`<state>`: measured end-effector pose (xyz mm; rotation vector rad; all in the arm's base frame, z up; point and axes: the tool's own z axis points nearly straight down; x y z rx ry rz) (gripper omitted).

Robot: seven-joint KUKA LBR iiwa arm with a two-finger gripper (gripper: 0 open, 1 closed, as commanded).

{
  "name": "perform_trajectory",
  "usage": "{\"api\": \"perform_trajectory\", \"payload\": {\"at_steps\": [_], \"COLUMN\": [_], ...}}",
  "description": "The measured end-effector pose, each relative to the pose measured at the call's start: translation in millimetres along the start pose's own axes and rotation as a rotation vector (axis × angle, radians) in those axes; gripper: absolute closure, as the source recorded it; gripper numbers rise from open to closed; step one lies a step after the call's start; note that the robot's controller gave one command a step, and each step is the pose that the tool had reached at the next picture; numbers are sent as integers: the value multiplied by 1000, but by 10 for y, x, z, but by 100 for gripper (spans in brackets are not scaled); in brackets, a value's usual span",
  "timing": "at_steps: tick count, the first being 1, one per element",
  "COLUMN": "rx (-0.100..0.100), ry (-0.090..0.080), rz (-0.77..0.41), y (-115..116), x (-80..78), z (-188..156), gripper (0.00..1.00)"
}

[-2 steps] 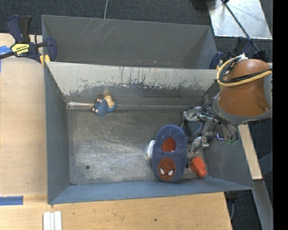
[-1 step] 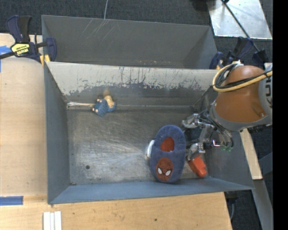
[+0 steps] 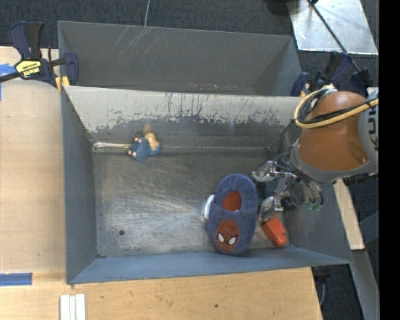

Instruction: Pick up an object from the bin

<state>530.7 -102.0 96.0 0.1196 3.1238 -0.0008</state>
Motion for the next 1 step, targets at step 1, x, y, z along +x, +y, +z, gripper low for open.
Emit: {"api": "perform_trajectory", "payload": {"at_steps": [1], "rx": [1], "ry": [10], "rz": [37], "y": [-82], "x": [-106], "z": [-1222], "gripper": [100]}}
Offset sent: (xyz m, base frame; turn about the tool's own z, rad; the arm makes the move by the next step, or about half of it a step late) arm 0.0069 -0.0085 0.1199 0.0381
